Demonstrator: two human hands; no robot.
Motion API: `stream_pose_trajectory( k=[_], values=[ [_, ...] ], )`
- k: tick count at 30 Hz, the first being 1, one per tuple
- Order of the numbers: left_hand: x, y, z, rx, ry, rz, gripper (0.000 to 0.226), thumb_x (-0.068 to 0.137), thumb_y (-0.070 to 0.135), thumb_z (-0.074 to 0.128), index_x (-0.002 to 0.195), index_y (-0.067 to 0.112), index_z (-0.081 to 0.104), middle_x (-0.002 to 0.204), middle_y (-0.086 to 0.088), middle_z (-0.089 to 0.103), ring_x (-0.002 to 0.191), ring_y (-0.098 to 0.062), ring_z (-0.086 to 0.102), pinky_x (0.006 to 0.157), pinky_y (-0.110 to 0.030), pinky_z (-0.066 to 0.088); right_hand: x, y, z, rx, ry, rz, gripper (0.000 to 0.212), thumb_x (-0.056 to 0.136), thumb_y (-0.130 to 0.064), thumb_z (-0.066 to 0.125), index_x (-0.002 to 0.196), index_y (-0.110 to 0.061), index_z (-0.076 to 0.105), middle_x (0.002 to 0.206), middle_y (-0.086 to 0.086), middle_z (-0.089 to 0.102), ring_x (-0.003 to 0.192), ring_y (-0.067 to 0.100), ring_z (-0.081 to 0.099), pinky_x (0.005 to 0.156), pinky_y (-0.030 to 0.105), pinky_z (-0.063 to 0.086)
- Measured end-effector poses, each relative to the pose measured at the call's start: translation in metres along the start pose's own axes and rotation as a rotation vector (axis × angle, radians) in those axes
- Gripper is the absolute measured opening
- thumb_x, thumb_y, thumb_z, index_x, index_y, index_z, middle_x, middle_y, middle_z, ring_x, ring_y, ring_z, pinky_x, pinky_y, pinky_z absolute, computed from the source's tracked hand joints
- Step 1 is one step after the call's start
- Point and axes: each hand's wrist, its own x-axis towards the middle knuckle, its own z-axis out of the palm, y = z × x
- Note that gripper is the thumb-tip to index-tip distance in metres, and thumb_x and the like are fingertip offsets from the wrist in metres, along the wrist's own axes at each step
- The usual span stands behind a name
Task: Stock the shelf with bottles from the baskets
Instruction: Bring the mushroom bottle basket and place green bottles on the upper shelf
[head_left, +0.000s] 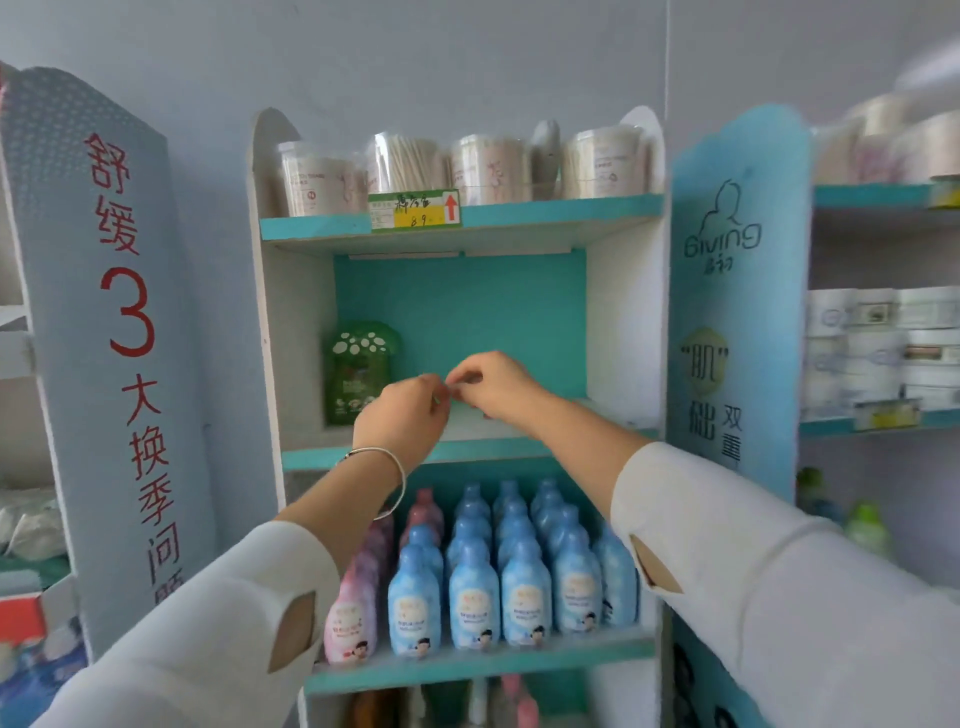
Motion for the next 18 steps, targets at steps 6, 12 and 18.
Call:
stream_pose_trajectory(
  k=[6,12,18],
  values=[
    [-0.058,0.084,0.045,-0.139,-0.17,0.086,0.023,0.093,0.027,0.045,0.105,0.016,0.061,0.106,-0.014,0.066,0.099,-0.034,0.06,0.081,-0.035,0.047,-0.103,0.053,-0.058,-0.099,0.053,0.115,0.021,0.088,-0.01,0.058,0.106,-0.01,0.071,0.086,-0.002,0.065,0.066,0.007,0.05,0.049,0.004,0.035],
    [-0.124,0.177,0.104,-0.19,-0.355,0.266,0.026,0.094,0.029,0.045,0.105,0.013,0.061,0.11,-0.016,0.065,0.104,-0.035,0.059,0.085,-0.037,0.047,-0.211,0.123,-0.119,-0.167,0.01,0.331,0.024,0.09,-0.007,0.052,0.107,-0.011,0.069,0.07,0.001,0.062,0.059,0.011,0.054,0.042,0.007,0.039],
    [-0.198,0.26,0.152,-0.108,-0.539,0.511,0.031,0.095,0.03,0.04,0.123,0.024,0.053,0.119,-0.012,0.061,0.108,-0.033,0.058,0.089,-0.038,0.046,-0.316,0.198,-0.169,-0.253,-0.134,0.499,0.017,0.091,-0.016,0.057,0.102,-0.01,0.068,0.079,0.002,0.061,0.068,0.015,0.058,0.059,0.024,0.046]
  ],
)
